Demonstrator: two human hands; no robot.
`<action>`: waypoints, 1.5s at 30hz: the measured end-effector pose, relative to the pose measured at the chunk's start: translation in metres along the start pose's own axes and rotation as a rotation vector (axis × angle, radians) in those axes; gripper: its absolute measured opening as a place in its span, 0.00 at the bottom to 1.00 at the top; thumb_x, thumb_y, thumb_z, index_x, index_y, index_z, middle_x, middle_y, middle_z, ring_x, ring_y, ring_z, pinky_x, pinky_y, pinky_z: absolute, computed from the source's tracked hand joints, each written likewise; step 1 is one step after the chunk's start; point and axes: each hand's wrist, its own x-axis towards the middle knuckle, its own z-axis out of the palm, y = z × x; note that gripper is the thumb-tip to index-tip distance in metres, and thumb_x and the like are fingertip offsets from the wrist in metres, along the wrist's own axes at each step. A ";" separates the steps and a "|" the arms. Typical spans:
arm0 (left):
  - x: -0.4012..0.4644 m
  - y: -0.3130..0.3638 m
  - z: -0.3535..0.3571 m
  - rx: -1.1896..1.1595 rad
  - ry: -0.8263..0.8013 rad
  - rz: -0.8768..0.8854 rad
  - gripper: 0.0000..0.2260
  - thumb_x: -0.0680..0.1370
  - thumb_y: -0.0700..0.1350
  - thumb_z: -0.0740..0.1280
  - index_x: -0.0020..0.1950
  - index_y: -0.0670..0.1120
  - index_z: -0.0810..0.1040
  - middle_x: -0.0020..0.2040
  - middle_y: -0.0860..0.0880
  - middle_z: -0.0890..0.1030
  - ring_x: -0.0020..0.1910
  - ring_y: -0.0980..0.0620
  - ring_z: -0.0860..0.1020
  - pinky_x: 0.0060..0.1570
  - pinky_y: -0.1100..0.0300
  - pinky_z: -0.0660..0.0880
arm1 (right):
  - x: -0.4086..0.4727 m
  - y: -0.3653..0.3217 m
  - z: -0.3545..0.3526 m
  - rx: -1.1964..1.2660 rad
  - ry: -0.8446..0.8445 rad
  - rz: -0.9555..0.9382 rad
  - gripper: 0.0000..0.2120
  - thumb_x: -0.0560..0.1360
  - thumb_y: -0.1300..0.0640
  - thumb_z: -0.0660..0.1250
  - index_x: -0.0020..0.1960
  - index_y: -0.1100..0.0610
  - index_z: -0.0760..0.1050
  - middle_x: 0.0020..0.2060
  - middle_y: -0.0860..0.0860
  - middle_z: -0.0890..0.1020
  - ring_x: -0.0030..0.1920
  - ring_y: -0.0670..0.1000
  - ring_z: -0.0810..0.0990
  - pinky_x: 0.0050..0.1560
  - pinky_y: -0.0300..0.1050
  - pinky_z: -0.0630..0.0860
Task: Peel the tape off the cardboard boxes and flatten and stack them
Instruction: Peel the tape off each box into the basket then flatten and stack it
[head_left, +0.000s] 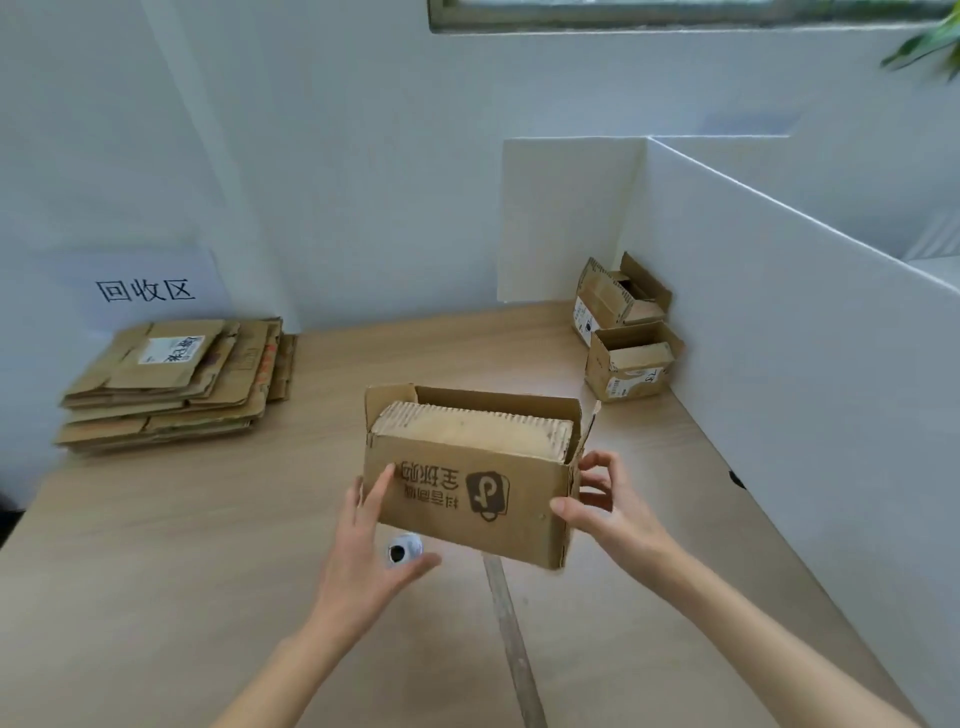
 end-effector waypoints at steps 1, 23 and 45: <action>-0.013 0.004 -0.009 -0.051 0.019 0.013 0.49 0.66 0.63 0.79 0.78 0.72 0.51 0.82 0.53 0.54 0.81 0.50 0.55 0.73 0.40 0.64 | -0.015 -0.009 0.002 0.025 -0.023 0.018 0.36 0.62 0.30 0.75 0.62 0.40 0.64 0.61 0.47 0.80 0.60 0.46 0.81 0.64 0.56 0.77; -0.181 0.028 -0.109 0.122 0.276 -0.219 0.35 0.73 0.72 0.64 0.76 0.58 0.63 0.66 0.47 0.76 0.62 0.42 0.77 0.54 0.49 0.74 | -0.216 -0.055 0.089 -0.288 -0.078 0.185 0.45 0.62 0.13 0.52 0.55 0.47 0.81 0.35 0.43 0.84 0.39 0.40 0.81 0.44 0.43 0.75; -0.249 -0.013 -0.009 0.874 -0.325 0.363 0.55 0.67 0.84 0.51 0.77 0.42 0.69 0.74 0.38 0.71 0.77 0.36 0.65 0.73 0.27 0.54 | -0.266 0.108 0.154 -0.150 -0.033 0.342 0.37 0.66 0.19 0.60 0.47 0.53 0.79 0.47 0.52 0.83 0.49 0.51 0.83 0.55 0.54 0.80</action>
